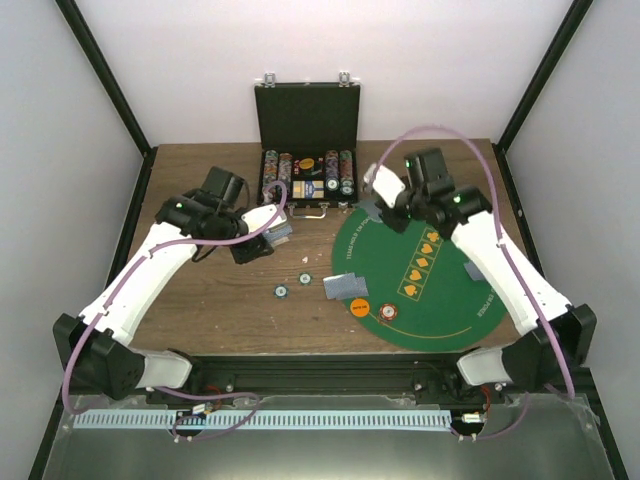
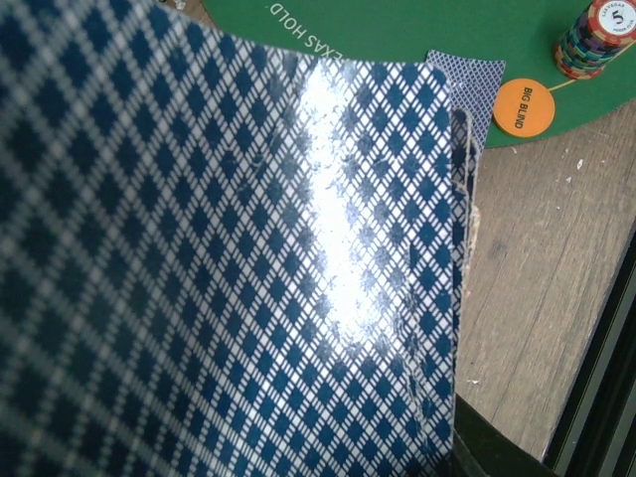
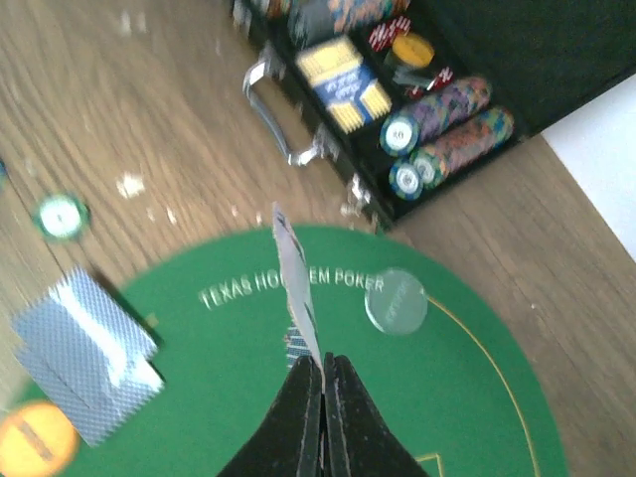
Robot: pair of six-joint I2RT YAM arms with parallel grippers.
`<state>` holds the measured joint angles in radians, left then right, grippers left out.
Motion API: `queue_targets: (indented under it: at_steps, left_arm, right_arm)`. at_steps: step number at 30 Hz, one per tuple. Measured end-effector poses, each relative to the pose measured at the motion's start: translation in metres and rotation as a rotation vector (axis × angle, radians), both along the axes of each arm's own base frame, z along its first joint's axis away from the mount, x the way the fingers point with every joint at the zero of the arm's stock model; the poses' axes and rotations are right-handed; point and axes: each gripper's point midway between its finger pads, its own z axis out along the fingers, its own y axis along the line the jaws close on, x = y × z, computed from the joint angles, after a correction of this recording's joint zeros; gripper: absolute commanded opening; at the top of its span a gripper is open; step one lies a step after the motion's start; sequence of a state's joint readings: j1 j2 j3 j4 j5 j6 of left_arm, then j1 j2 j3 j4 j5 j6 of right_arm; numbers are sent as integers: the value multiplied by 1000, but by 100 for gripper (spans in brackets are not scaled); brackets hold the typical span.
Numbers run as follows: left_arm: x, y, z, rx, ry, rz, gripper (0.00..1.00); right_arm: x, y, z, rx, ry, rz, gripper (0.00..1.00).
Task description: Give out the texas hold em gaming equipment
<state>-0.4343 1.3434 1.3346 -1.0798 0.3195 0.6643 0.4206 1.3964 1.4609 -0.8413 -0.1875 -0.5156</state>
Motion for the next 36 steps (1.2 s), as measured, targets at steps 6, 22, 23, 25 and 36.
queue_targets:
  at_steps: [6,22,23,25,36]
  left_arm:
    - [-2,0,2,-5,-4,0,39]
    - [-2,0,2,-9,-2,-1,39]
    - [-2,0,2,-9,-2,-1,39]
    - [-2,0,2,-8,-3,-1,39]
    - [-1,0,2,-9,-4,0,39]
  right_arm:
    - [-24,-23,-87,-311,-127,264,1]
    - [-35,-31,-168,-606,-314,637,1]
    - [-42,-32,-175,-613,-302,662,1]
    - [-58,-38,-193,-623,-252,709,1]
    - [-94,-62,-226,-643,-91,803,1]
